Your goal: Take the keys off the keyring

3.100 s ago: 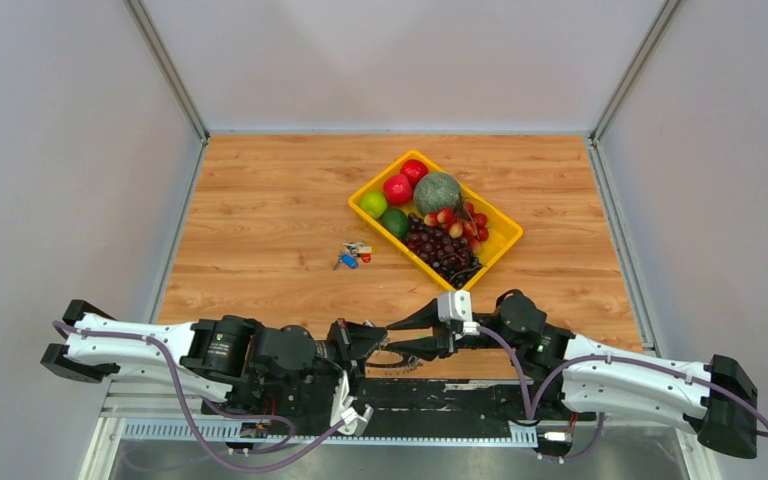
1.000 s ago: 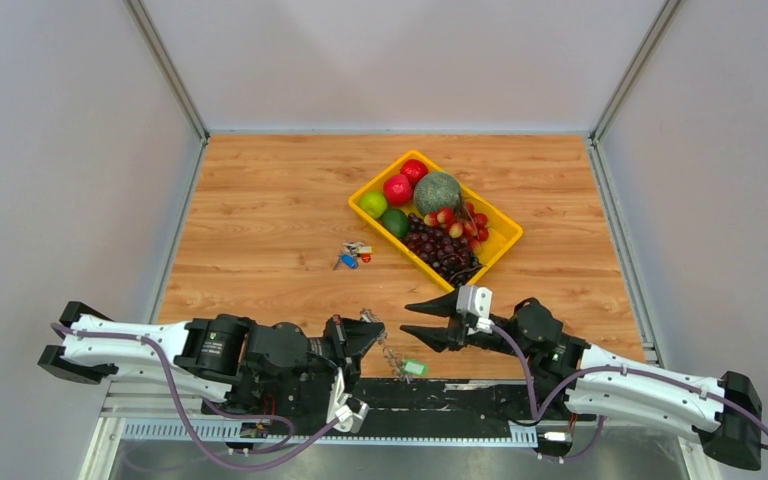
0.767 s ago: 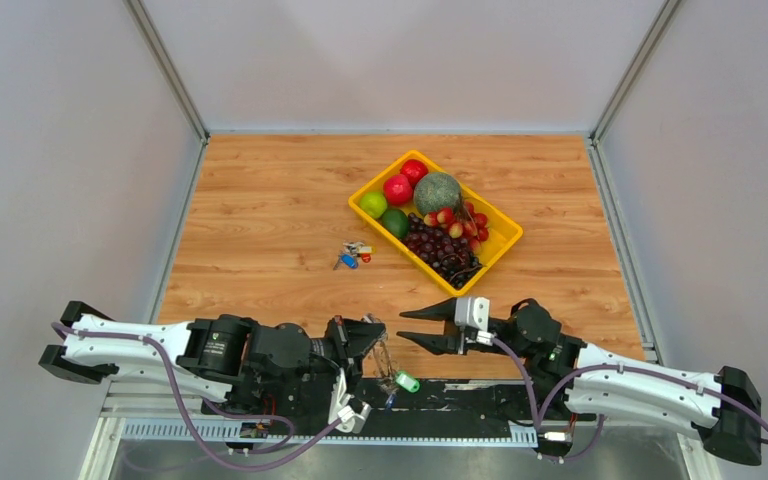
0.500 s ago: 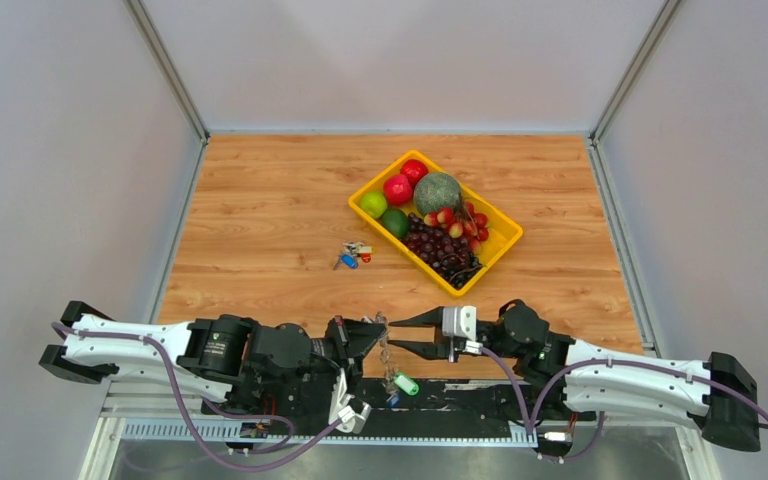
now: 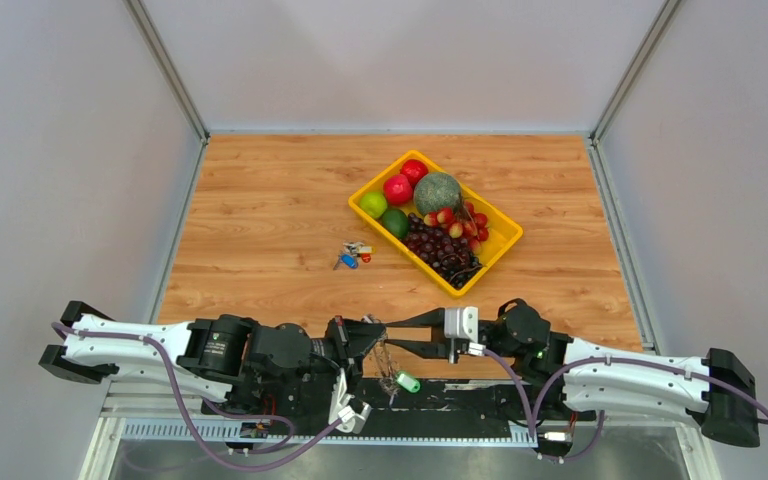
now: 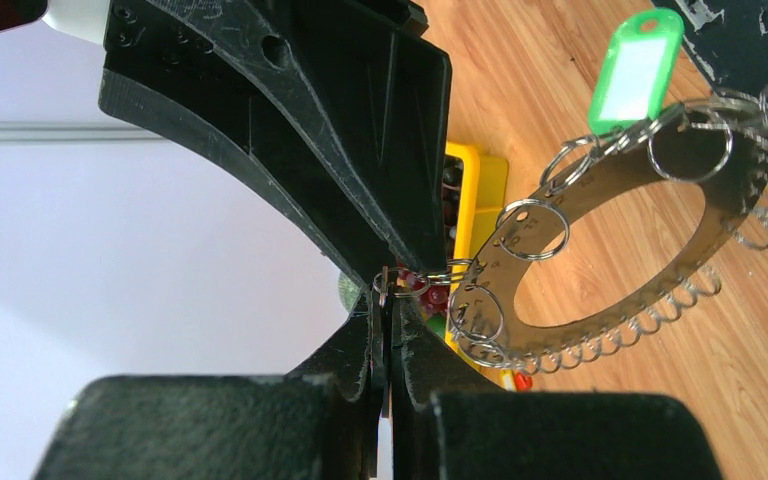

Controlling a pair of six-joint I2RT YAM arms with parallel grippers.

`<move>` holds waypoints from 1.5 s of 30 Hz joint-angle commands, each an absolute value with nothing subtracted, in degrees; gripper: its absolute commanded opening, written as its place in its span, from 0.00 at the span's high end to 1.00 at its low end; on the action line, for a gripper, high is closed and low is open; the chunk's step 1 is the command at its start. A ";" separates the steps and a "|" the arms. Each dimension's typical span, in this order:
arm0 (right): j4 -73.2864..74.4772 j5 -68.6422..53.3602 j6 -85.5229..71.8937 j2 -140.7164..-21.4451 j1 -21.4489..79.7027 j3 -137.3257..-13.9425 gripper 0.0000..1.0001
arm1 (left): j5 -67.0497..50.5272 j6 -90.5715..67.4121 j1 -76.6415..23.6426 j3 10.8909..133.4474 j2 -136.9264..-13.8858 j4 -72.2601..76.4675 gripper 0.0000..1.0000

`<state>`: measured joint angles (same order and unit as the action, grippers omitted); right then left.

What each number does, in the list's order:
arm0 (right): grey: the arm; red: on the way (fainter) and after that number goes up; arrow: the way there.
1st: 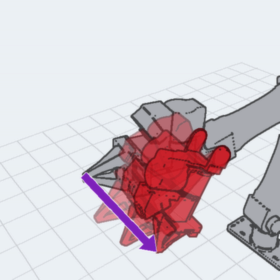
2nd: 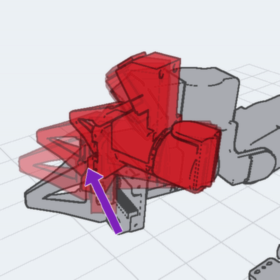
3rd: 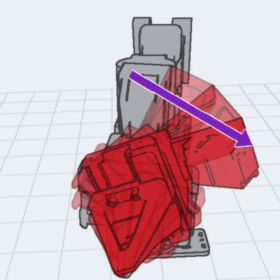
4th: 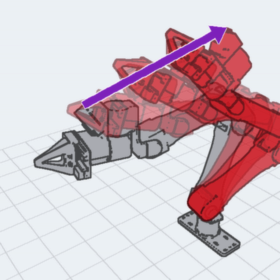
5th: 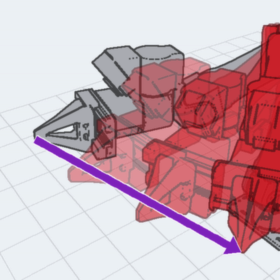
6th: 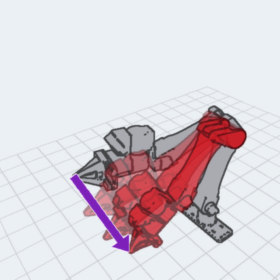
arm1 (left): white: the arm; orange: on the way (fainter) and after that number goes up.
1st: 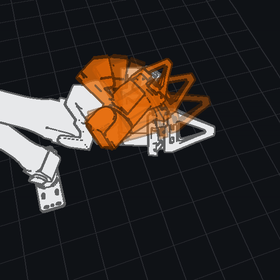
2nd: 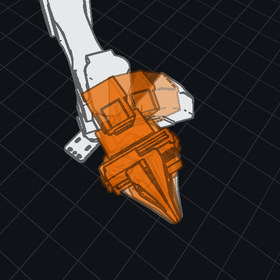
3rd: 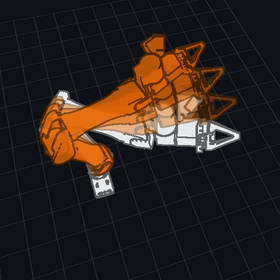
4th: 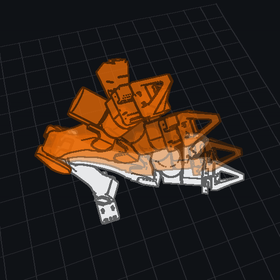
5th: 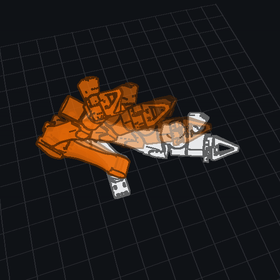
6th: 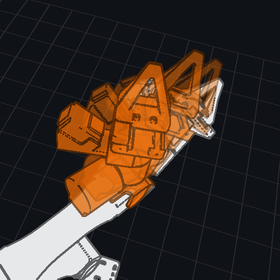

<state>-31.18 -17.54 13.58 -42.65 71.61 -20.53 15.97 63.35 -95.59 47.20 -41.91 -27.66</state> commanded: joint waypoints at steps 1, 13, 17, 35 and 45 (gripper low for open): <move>-34.19 -18.20 14.17 -44.09 72.29 -23.33 0.68 | 15.75 63.20 -95.80 48.71 -41.35 -24.63 1.00; -35.24 -17.81 14.32 -47.38 72.73 -23.10 0.78 | 16.22 63.55 -95.80 48.68 -41.14 -23.66 1.00; -35.43 -18.04 13.86 -48.60 72.81 -23.16 0.74 | 16.72 63.69 -95.80 48.45 -41.25 -23.18 1.00; -37.58 -7.33 -6.80 -46.58 72.62 -21.09 1.00 | 17.08 63.94 -95.78 47.95 -40.24 -22.31 1.00; -47.46 4.08 -41.90 -51.06 68.92 -16.40 1.00 | 15.55 63.05 -95.81 46.06 -40.68 -21.50 1.00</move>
<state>-40.88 -4.97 -22.41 -49.69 71.46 -18.44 18.22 63.46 -95.48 46.37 -40.62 -26.61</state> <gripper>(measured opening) 0.014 0.017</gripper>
